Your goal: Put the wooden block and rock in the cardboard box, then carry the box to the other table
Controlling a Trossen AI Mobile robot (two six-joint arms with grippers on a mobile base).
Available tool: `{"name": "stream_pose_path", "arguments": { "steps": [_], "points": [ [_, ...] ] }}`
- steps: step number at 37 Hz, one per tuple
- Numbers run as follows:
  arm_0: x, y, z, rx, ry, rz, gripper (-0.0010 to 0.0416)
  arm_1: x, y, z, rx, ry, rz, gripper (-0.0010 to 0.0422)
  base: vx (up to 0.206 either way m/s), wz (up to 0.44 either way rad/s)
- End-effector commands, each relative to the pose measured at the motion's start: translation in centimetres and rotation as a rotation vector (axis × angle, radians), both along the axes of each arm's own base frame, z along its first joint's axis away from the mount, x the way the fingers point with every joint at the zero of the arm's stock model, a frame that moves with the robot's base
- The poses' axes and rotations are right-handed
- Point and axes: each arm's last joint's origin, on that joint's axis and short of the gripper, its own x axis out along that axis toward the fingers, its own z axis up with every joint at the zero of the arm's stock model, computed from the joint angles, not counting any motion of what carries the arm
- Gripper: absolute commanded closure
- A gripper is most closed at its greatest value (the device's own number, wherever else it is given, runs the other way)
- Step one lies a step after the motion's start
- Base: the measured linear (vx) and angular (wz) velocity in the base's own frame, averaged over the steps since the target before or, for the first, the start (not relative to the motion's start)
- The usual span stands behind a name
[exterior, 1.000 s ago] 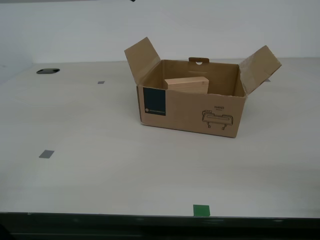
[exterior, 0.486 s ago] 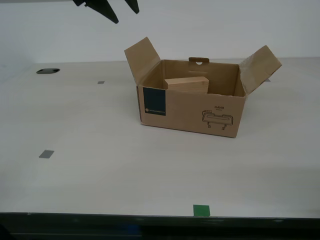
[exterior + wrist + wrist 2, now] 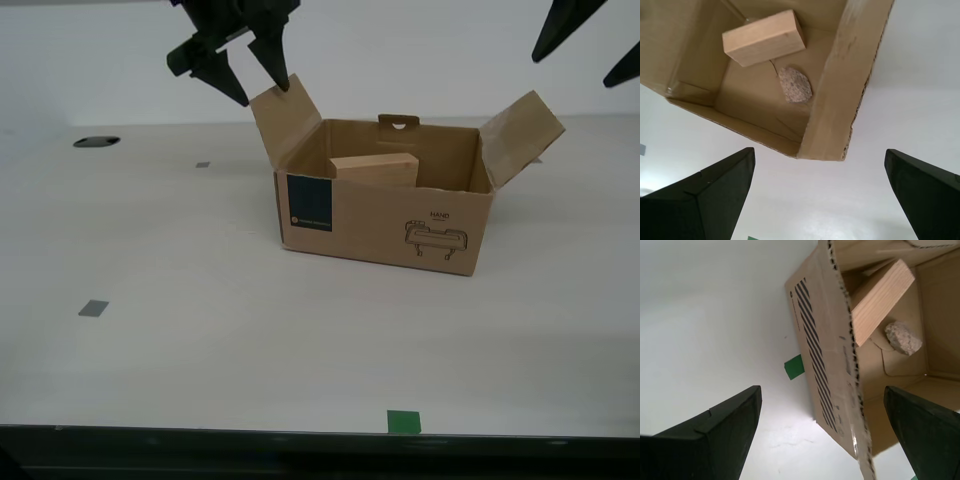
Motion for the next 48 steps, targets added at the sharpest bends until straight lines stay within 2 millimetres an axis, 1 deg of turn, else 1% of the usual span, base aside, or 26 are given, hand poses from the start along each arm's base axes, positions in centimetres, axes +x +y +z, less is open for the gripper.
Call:
{"name": "stream_pose_path", "arguments": {
  "steps": [1, 10, 15, 20, 26, 30, 36, 41, 48],
  "points": [
    [0.1, 0.0, -1.2, 0.016, -0.005, -0.028, 0.0046, 0.3, -0.3, -0.7, -0.003, 0.012, -0.004, 0.008, 0.0, 0.0],
    [1.3, -0.2, -3.7, 0.03, 0.012, -0.07, 0.0035, 1.1, -1.3, -2.4, -0.019, 0.038, -0.023, 0.008, 0.0, 0.0],
    [2.3, 0.0, -4.9, 0.031, -0.002, -0.066, 0.0042, 1.0, -2.0, -2.5, -0.052, 0.035, -0.041, 0.008, 0.0, 0.0],
    [3.3, 0.3, -6.2, 0.022, 0.029, -0.066, 0.0053, 1.0, -2.4, -2.3, -0.064, 0.021, -0.041, 0.008, 0.0, 0.0],
    [4.8, 0.6, -7.9, 0.007, 0.051, -0.051, 0.0055, 0.8, -3.0, -2.7, -0.065, 0.019, -0.049, 0.008, 0.0, 0.0],
    [5.8, 0.9, -8.7, 0.008, 0.042, -0.048, 0.0055, 0.7, -3.1, -2.7, -0.065, 0.018, -0.051, 0.008, 0.0, 0.0],
    [7.2, 1.2, -8.7, -0.009, 0.033, -0.017, 0.0055, 0.5, -3.0, -3.5, -0.051, 0.035, -0.042, 0.008, 0.0, 0.0],
    [8.2, 1.4, -8.3, -0.014, 0.013, 0.0, 0.0056, 0.2, -2.9, -4.3, -0.042, 0.056, -0.042, 0.008, 0.0, 0.0],
    [8.7, 1.6, -7.5, -0.005, -0.014, 0.006, 0.0055, 0.2, -2.9, -4.5, -0.04, 0.06, -0.042, 0.008, 0.0, 0.0]
  ]
}}
